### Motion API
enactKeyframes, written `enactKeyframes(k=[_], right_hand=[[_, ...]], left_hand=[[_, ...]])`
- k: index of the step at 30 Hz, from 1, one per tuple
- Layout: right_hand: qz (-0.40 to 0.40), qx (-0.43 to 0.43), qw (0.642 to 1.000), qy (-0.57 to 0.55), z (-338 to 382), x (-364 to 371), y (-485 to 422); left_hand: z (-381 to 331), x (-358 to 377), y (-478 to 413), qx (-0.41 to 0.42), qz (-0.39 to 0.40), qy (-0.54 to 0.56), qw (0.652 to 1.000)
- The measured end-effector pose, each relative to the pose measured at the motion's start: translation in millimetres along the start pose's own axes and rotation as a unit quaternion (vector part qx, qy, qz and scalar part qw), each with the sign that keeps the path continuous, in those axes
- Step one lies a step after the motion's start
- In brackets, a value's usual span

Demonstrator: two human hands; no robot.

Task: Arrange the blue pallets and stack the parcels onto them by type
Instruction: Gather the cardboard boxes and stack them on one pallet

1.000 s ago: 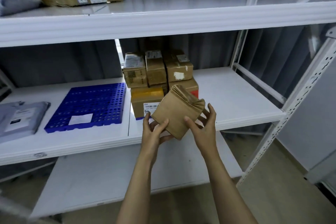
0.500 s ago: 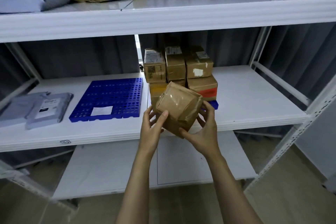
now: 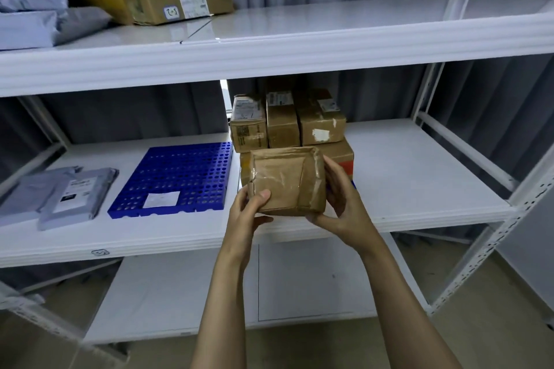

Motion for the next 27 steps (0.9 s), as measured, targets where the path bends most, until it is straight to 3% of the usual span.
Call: enactKeyframes(k=[3, 9, 17, 23, 27], right_hand=[[0.020, 0.033, 0.998, -0.056, -3, -5, -9], [0.014, 0.045, 0.994, -0.100, -9, -29, -21], [-0.023, 0.026, 0.990, -0.140, -14, -71, -29], [-0.140, 0.072, 0.952, -0.264, -27, -91, -27], [-0.181, 0.087, 0.941, -0.272, -31, -100, -26]], left_hand=[[-13, -3, -4, 0.038, -0.031, 0.019, 0.999], [-46, 7, -7, 0.137, -0.041, -0.090, 0.986], [-37, 37, -22, 0.096, -0.022, -0.046, 0.994], [-41, 51, -23, 0.112, -0.020, -0.008, 0.994], [-43, 62, -23, 0.119, -0.020, -0.040, 0.992]])
Point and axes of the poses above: each hand's wrist, its own y-axis away from the middle knuckle, its own x-axis out of the palm, z = x × y, the point moved 10 cm from there along -y, towards the middle knuckle, and after that the axes turned 13 degrees about -y, right-handed, at the moved point
